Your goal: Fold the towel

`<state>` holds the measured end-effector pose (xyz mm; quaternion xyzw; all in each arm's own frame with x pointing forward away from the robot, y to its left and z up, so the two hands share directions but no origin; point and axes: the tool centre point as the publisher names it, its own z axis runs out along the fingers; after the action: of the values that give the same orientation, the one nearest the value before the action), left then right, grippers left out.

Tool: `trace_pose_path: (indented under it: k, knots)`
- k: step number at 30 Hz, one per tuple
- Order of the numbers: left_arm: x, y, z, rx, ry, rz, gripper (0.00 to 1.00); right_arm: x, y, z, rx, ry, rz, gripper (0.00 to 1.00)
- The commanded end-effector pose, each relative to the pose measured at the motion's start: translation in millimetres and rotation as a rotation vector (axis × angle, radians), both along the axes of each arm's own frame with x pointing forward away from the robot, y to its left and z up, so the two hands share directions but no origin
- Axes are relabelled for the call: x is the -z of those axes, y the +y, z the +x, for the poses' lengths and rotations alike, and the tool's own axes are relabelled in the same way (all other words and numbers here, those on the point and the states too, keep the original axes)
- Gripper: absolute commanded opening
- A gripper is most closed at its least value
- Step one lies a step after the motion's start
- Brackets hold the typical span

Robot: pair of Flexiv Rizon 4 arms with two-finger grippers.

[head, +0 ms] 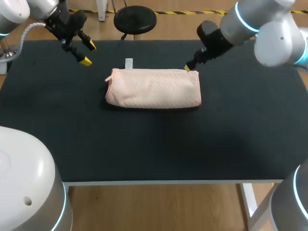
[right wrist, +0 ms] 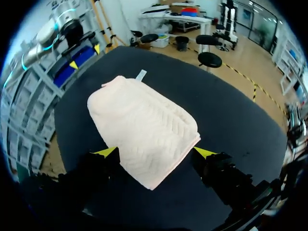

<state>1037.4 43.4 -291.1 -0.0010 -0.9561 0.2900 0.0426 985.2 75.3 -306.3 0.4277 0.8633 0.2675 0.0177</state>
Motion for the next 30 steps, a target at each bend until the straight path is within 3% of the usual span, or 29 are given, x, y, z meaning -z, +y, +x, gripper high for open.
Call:
trace_pose_path:
  k: [1, 8, 14, 17, 30]
  knots:
    - [0.9, 0.3, 0.1, 0.001, -0.001, -0.001, 1.0, 5.4, -10.9, -12.9, 0.578, 0.136, 0.399, 1.0]
    - [0.9, 0.3, 0.1, 0.001, -0.001, -0.001, 1.0, 24.7, -23.8, -30.0, 0.586, 0.262, 0.335, 1.0]
    - [0.9, 0.3, 0.1, 0.001, -0.001, -0.001, 1.0, 54.6, -25.8, -31.1, 0.548, 0.365, 0.349, 1.0]
    - [0.9, 0.3, 0.1, 0.001, -0.001, -0.001, 1.0, 68.8, -22.2, -27.5, 0.505, 0.358, 0.283, 1.0]
    - [0.9, 0.3, 0.1, 0.001, -0.001, -0.001, 1.0, 94.1, -10.9, -7.5, 0.417, 0.394, 0.309, 1.0]
